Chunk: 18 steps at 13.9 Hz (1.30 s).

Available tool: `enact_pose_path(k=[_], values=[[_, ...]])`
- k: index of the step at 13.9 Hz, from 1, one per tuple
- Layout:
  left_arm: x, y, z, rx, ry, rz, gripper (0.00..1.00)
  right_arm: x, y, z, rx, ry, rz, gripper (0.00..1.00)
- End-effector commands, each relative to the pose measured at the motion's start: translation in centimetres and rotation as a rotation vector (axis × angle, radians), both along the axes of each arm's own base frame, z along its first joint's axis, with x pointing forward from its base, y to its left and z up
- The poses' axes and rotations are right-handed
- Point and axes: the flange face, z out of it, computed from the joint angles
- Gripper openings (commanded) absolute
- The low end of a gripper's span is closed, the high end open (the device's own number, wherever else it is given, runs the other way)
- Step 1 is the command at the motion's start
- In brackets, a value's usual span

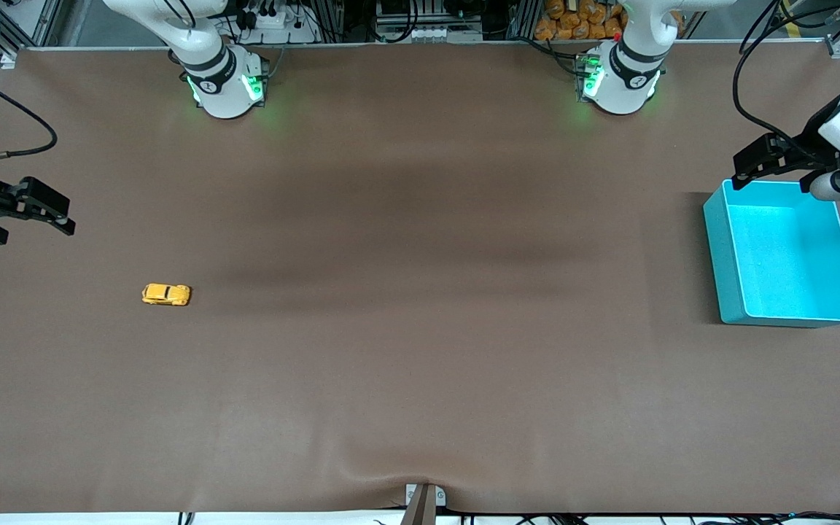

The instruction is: Wind and store yellow beetle car

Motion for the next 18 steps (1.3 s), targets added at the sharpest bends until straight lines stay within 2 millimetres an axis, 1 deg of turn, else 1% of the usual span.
enact_pose_path(k=[1,3,5,8,10,12,14,16,18], values=[[-0.3,0.1,0.8,0.013,-0.013,-0.005,1.0,-0.7,-0.2,0.1,-0.01,0.045,-0.003,1.0],[-0.1,0.6,0.8,0.011,-0.022,0.003,1.0,-0.7,-0.2,0.0,-0.01,0.053,-0.003,1.0],[0.0,0.6,0.8,0.012,-0.024,0.003,1.0,-0.7,-0.2,-0.1,-0.01,0.053,-0.003,1.0],[-0.1,0.0,0.8,0.015,-0.026,-0.008,1.0,-0.5,-0.2,-0.7,-0.006,0.064,-0.005,1.0],[0.1,0.1,0.7,0.012,-0.028,-0.005,1.0,-0.4,-0.3,-1.0,-0.006,0.069,-0.008,1.0],[0.3,-0.1,0.6,0.009,-0.039,-0.008,1.0,-0.2,-0.9,-1.3,-0.004,0.073,-0.019,1.0],[0.4,-0.2,0.4,0.013,-0.033,-0.011,1.0,-0.2,-1.0,-1.5,-0.004,0.078,-0.022,1.0],[0.3,0.0,0.6,0.011,-0.039,-0.007,1.0,0.0,-0.9,-1.6,-0.005,0.078,-0.023,1.0],[0.3,0.4,0.6,0.011,-0.038,0.004,1.0,0.1,-1.1,-1.7,0.006,0.073,-0.031,1.0]])
